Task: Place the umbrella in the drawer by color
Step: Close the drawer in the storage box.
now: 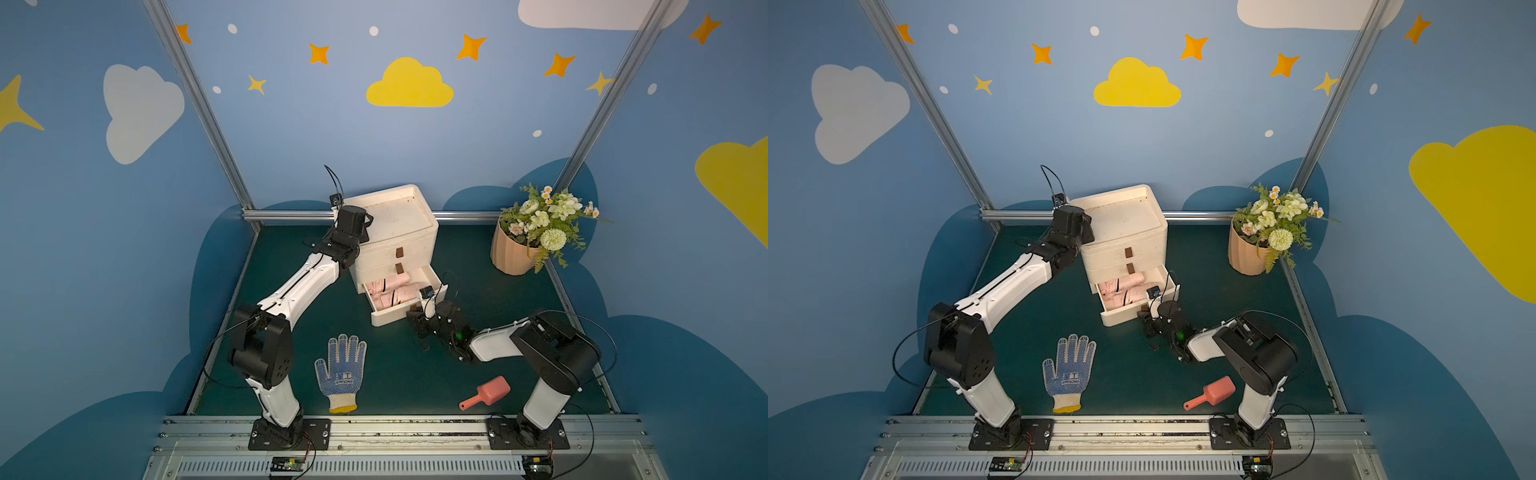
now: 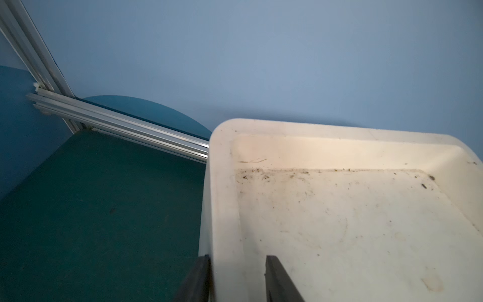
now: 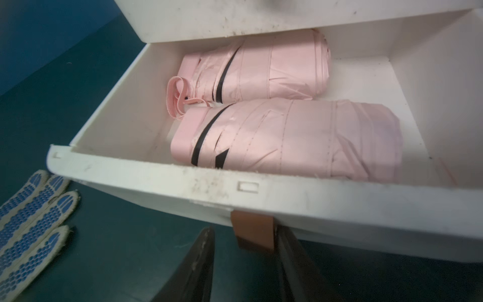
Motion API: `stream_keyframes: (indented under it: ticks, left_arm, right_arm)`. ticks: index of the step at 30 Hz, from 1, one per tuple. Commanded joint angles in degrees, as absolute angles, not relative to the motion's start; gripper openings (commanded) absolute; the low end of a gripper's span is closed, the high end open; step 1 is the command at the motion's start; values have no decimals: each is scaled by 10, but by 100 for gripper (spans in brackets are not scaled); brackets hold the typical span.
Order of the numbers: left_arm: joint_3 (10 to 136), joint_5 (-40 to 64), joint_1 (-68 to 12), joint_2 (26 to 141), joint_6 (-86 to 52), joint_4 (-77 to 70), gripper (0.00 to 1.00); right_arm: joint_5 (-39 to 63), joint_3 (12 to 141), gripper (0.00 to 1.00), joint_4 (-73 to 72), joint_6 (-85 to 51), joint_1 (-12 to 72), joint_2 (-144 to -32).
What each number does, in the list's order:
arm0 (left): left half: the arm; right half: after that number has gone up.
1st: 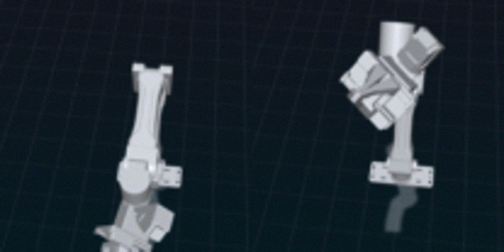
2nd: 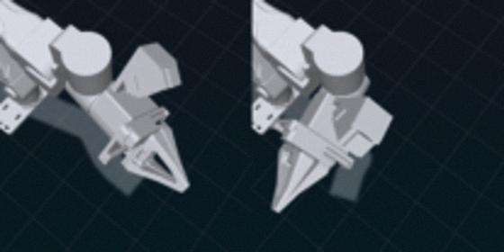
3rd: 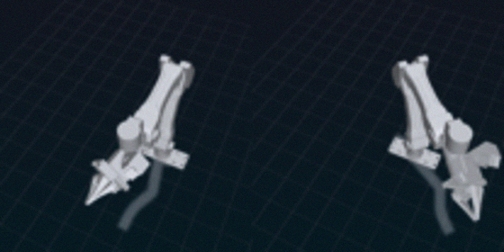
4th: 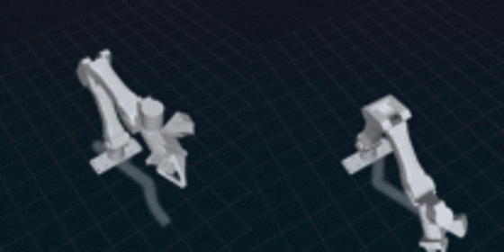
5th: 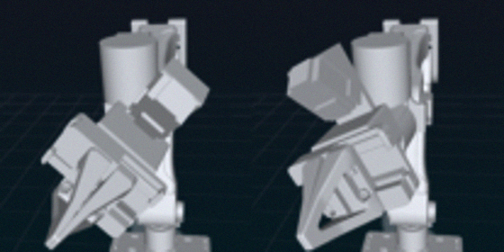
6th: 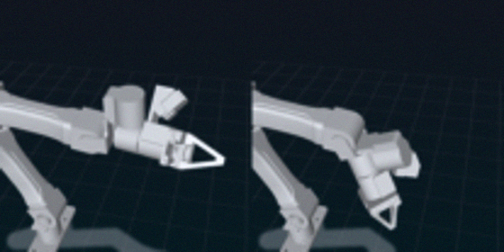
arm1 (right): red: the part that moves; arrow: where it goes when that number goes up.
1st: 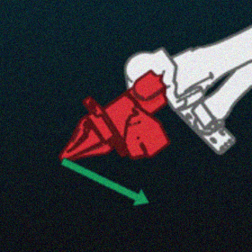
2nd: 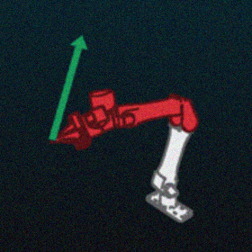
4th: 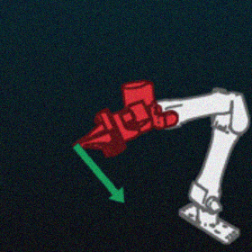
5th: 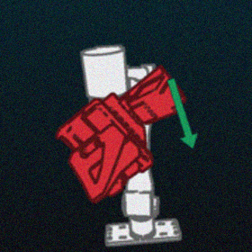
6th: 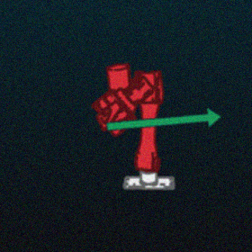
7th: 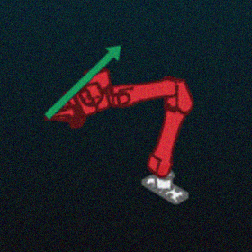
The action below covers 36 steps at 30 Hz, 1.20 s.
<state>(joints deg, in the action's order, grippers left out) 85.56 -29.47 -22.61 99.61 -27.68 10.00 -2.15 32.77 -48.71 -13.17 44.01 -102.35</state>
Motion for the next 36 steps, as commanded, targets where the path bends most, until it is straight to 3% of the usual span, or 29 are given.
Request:
stream_keyframes:
  ticks: [1, 7, 25, 36]
  left_arm:
    - [826, -188, -254, 1001, -299, 153, 34]
    - [803, -180, -260, 986, -308, 169, 32]
    - [756, -136, -279, 966, -324, 186, 31]
    - [739, -108, -282, 956, -334, 187, 29]
  right_arm:
    - [1, 327, 35, -691, -133, 440, -1066]
    - [-37, 340, 21, -774, -156, 438, -1122]
    - [-19, 493, 24, -727, -142, 409, -1189]
    - [7, 578, 26, -674, -204, 397, -1235]
